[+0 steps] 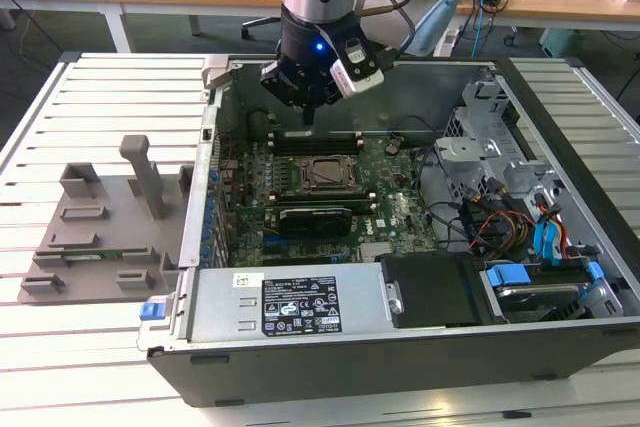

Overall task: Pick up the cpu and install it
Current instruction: 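Install the second cpu locking lever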

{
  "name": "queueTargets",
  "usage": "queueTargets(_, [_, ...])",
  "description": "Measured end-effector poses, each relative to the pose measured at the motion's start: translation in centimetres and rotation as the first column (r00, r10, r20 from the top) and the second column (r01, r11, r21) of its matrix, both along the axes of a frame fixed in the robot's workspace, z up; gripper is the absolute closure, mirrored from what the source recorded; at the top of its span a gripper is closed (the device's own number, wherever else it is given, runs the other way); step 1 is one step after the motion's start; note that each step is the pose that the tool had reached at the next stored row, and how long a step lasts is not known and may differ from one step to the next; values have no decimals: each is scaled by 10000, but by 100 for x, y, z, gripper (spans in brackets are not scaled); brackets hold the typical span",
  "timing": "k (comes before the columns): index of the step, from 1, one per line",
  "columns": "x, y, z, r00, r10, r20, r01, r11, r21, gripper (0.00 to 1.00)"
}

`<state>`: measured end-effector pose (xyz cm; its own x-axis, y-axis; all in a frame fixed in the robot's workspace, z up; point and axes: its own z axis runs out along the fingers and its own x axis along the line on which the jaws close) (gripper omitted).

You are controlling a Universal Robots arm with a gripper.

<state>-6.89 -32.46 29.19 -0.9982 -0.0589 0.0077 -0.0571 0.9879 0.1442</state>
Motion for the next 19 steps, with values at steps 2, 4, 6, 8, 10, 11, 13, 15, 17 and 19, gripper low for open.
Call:
queueTargets(2, [0,0,0,10000,1,0,-1,10000,0,89])
queueTargets(4, [0,-1,0,10000,0,0,0,10000,0,89])
queueTargets(6, [8,-2,0,10000,3,-1,-3,10000,0,89])
queueTargets(8, [21,-1,0,10000,1,-2,-1,10000,-1,89])
queueTargets(10, [40,-2,0,10000,1,-1,-1,10000,0,89])
queueTargets(11, [49,-2,0,10000,1,-1,-1,10000,0,89])
queueTargets(13, [72,-3,0,10000,1,-1,-1,10000,-1,89])
queueTargets(15, [91,-3,-1,10000,1,-1,-1,10000,0,89])
queueTargets(17, [106,-4,-2,10000,1,-1,-1,10000,1,89])
queueTargets(19, [108,-7,-4,10000,0,1,0,10000,7,89])
